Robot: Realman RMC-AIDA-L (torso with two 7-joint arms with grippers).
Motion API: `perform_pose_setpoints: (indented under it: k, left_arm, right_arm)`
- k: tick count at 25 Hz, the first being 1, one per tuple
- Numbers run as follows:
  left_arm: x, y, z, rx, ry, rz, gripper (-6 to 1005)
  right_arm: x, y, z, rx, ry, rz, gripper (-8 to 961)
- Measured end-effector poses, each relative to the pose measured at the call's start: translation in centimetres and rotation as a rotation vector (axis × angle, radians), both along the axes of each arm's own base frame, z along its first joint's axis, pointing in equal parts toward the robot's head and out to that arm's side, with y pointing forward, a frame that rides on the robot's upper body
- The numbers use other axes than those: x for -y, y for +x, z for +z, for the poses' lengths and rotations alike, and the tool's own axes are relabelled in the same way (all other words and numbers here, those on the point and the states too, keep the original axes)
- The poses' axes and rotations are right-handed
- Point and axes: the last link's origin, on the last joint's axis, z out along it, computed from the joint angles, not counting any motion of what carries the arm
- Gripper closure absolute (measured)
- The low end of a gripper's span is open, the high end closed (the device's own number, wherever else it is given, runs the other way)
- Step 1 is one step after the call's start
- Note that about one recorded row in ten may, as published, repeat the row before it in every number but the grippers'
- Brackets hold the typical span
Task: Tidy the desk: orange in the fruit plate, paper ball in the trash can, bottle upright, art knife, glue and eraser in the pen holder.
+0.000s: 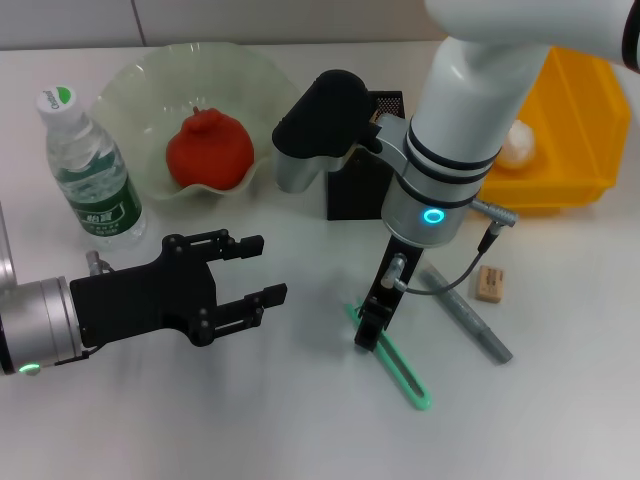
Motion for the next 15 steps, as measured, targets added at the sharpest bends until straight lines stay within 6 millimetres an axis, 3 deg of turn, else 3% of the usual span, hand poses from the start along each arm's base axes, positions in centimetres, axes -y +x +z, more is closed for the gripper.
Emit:
perform_pose_setpoints:
  k: [10, 15]
  left_arm:
    - [0.02, -0.01, -0.02, 0.001, 0.000, 0.001, 394]
    - [0.13, -0.07, -0.15, 0.004, -0.005, 0.006, 394]
  right_arm:
    - [0.08, -0.18, -0.04, -0.002, -0.005, 0.007, 437]
    - [0.11, -0.19, -0.04, -0.002, -0.007, 0.006, 441]
